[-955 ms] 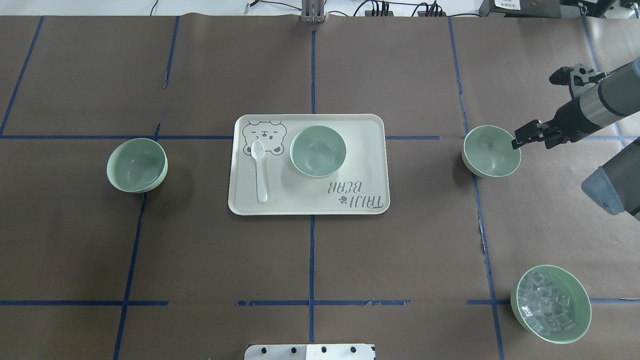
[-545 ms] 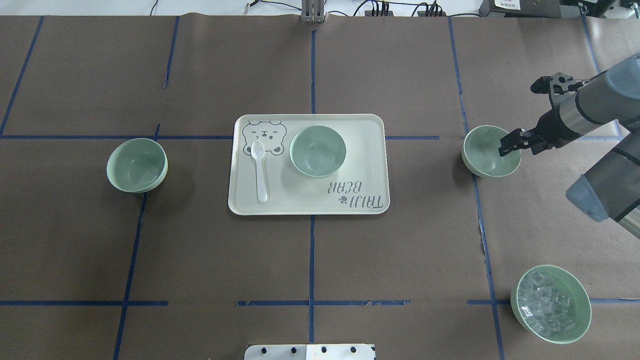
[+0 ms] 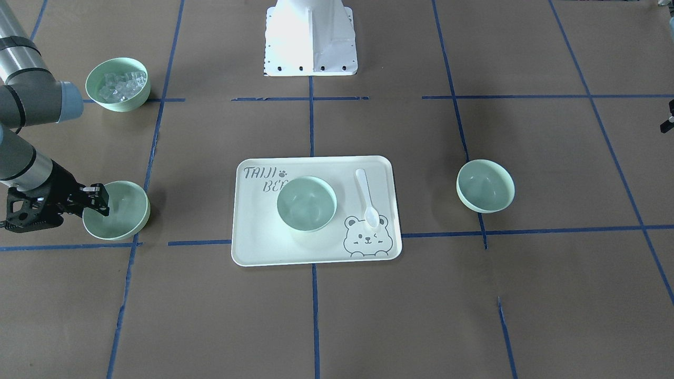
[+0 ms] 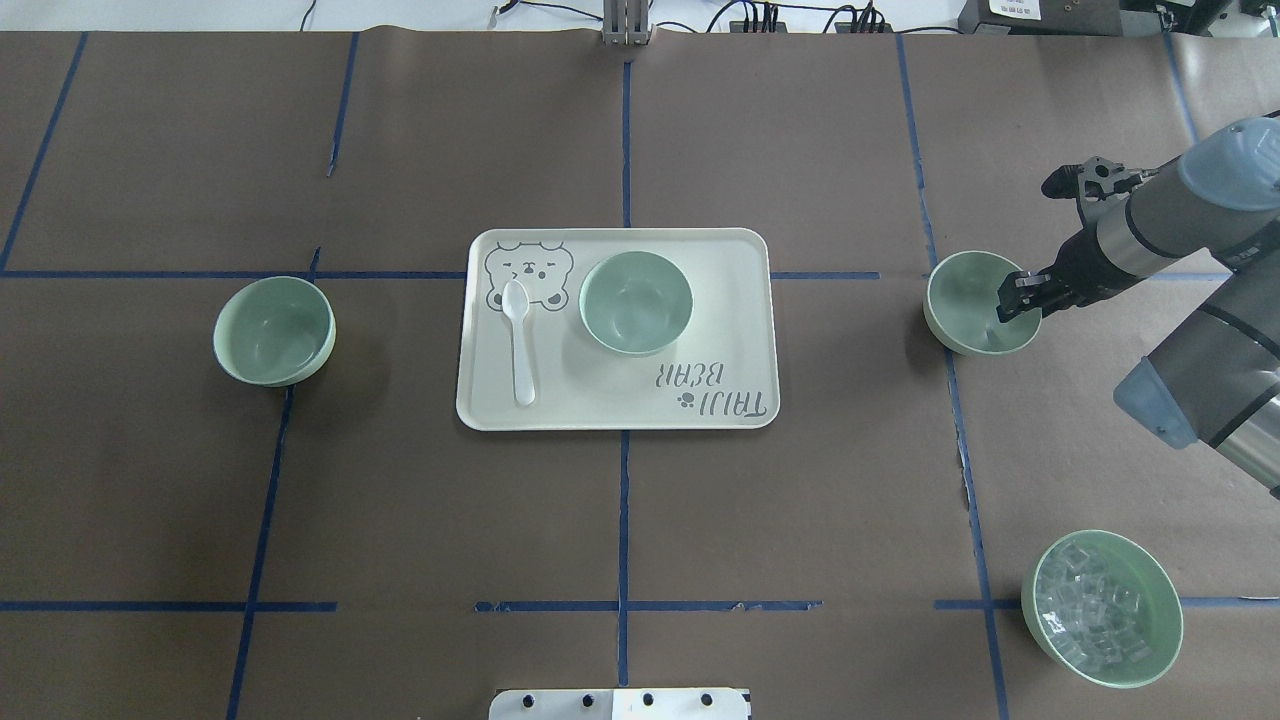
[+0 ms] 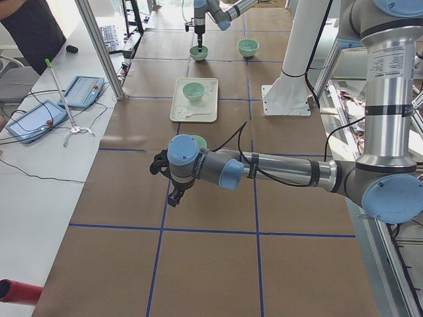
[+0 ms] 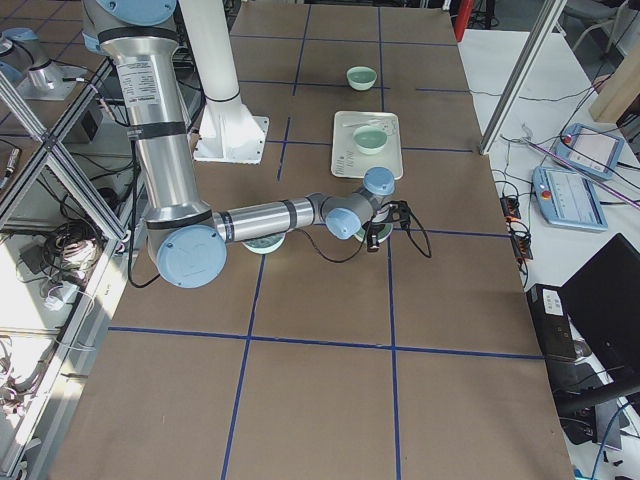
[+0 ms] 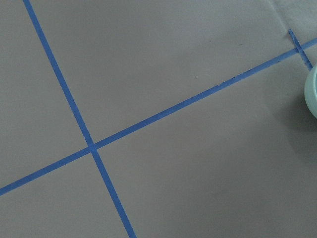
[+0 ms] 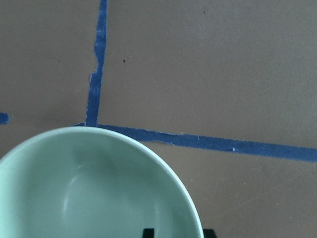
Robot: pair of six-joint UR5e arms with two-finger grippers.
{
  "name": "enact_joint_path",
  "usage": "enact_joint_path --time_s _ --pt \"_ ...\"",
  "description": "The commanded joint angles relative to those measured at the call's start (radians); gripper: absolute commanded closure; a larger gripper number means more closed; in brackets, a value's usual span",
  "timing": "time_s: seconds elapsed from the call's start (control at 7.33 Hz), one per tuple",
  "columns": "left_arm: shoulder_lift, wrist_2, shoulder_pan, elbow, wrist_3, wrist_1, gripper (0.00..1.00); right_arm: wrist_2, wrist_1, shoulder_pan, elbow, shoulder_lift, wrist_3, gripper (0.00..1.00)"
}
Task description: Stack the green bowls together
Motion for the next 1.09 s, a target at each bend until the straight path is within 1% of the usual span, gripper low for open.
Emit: enact_joint_path --time_s 0.0,0.14,0.27,0.41,0.55,0.68,0.82,0.95 --pt "0.0 0.0 0.0 0.001 -0.001 0.0 0.0 0.017 0.0 0.011 0.005 -0.001 0.0 1.0" --pt "-0.005 0.0 0.0 0.001 -0.018 0.0 0.0 0.034 0.0 0.02 0.025 -0.005 0.002 1.0" --pt "-0.014 0.0 0.0 -0.002 -0.121 0.0 0.0 0.069 -0.011 0.037 0.085 -0.011 0.033 1.0" --pt "-0.027 0.0 0.0 -0.005 -0.192 -0.002 0.0 0.08 -0.011 0.031 0.153 0.002 0.17 1.0" --pt "-0.049 -0.006 0.033 0.0 -0.228 0.0 0.0 0.082 -0.014 0.014 0.197 0.057 0.316 1.0" --pt "-0.057 0.0 0.078 -0.011 -0.284 -0.003 0.0 0.077 -0.015 -0.054 0.199 0.15 0.468 1.0" --pt "-0.063 0.0 0.081 -0.008 -0.295 -0.027 0.0 0.032 -0.015 -0.134 0.19 0.212 0.574 1.0" --pt "-0.064 0.0 0.081 -0.006 -0.295 -0.028 0.0 -0.043 -0.018 -0.194 0.168 0.272 0.61 1.0"
